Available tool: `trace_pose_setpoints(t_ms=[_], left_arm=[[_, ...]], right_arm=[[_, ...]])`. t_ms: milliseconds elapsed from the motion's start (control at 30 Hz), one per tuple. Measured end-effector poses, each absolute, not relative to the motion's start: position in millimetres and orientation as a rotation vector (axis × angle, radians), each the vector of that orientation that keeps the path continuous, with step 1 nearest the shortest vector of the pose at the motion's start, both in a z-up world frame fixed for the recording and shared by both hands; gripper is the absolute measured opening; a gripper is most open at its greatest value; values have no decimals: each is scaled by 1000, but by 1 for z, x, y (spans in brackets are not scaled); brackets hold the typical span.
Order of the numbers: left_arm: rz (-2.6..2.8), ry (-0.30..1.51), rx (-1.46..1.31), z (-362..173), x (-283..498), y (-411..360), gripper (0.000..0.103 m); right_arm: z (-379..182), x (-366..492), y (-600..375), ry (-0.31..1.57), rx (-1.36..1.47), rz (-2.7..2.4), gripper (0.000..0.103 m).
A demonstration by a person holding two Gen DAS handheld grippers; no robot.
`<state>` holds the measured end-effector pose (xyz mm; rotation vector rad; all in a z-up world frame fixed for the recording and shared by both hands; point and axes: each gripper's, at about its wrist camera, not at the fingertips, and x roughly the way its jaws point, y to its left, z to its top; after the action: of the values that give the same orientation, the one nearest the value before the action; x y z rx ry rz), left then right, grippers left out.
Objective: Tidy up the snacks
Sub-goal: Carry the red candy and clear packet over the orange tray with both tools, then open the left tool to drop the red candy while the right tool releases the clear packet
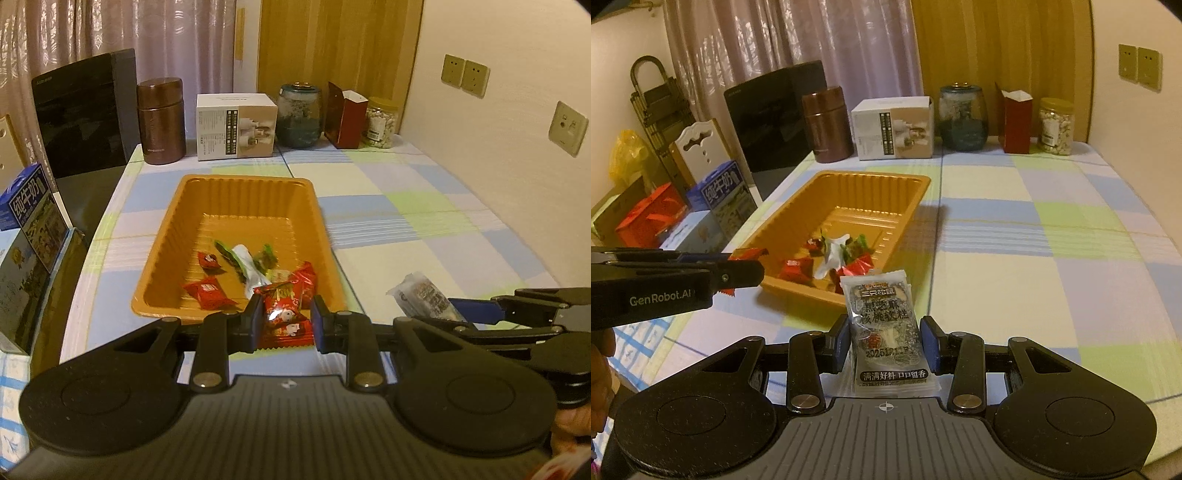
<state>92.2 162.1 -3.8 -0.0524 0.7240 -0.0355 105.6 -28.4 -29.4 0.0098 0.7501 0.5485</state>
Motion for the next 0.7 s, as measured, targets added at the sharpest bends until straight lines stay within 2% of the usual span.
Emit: trace_pose_setpoints(t_ms=[700], left_arm=[[-34, 735, -35, -14, 158, 211, 24]], right_arm=[[-38, 178, 39, 762, 21, 568, 41]])
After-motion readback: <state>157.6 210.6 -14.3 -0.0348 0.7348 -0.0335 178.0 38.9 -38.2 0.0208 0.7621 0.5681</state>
